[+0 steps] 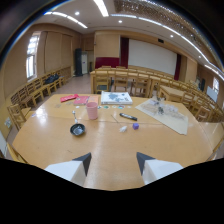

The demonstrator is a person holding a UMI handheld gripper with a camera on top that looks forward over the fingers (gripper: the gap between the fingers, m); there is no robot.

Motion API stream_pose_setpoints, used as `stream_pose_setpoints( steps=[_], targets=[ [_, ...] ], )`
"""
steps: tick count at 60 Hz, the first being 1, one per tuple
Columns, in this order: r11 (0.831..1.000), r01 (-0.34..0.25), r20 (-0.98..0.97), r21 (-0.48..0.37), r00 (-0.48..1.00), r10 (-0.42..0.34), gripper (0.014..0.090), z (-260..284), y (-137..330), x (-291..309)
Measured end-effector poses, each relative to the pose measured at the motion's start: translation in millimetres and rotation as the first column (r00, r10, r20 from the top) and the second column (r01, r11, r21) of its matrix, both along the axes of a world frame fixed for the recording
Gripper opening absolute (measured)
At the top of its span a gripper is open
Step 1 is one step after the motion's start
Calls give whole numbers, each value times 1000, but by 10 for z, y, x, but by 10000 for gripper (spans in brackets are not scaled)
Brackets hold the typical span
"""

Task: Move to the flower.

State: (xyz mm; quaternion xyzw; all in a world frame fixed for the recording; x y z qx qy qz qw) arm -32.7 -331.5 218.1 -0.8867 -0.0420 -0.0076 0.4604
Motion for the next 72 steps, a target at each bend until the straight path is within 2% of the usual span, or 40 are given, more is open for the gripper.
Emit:
stream_pose_setpoints(
  steps=[16,30,39,48,60,72],
  targets=[
    [999,34,6,9,999,-34,858,56,-86,-230],
    [997,82,35,1,996,-82,857,-79,95,-118],
    [997,81,44,-5,996,-81,856,-257,557,0],
    [997,72,31,-12,997,-71,858,-615,1273,102],
    [994,79,-10,-71,997,-80,856,-1187,2163,297],
    [983,59,-40,-174,997,-67,844,-1684,2448,336]
  ],
)
